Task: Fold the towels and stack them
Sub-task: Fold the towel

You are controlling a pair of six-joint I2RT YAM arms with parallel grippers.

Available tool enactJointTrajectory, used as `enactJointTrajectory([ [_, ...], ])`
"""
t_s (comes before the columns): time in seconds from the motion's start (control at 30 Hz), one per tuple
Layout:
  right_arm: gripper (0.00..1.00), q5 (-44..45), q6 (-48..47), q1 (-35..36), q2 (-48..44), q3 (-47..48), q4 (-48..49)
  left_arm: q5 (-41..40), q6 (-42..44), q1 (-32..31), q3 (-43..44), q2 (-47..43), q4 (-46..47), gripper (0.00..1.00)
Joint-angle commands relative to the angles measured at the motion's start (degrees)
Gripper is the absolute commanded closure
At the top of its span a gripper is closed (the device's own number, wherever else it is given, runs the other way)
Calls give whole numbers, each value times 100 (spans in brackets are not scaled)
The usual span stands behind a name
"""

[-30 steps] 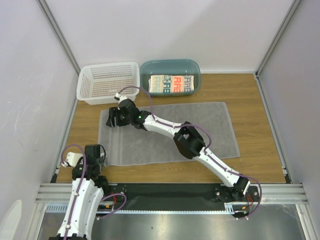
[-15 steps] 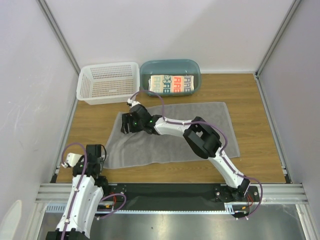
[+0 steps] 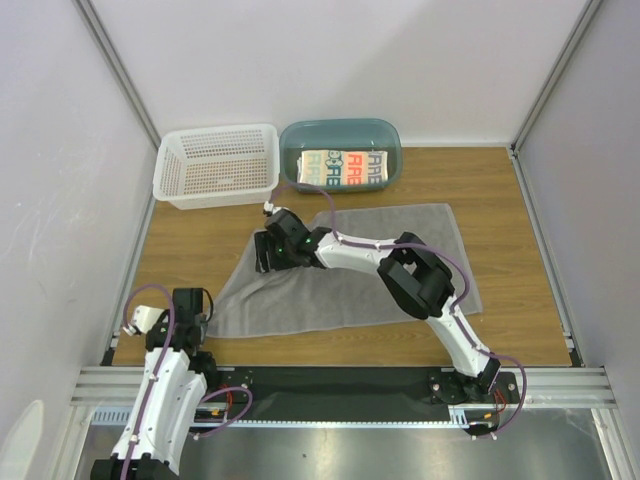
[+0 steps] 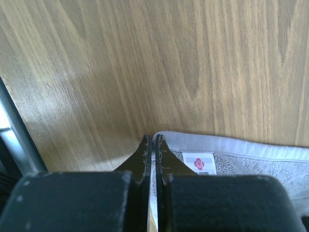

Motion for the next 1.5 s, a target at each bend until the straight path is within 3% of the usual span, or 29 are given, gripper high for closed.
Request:
enactJointTrajectory([
  [0.0,33,175,-215,-172,-251,526,-637,-194,15,-25,104,96,81,100],
  [0.4,30,202,-1367,-260,1585,3719,-1147,-141,499,-25,43,158,432,100],
  [0.73,28,1432,-2264,-22,2157,4098,-1139,-71,692,-25,25,105,564,100],
  [1.0,28,1503,-2352,-49,2183,4194,-639,-36,771,-25,16,113,599,100],
  [1.47,30,1221,-1613,-207,2834,4756,-224,-44,851,-51,25,140,661,100],
])
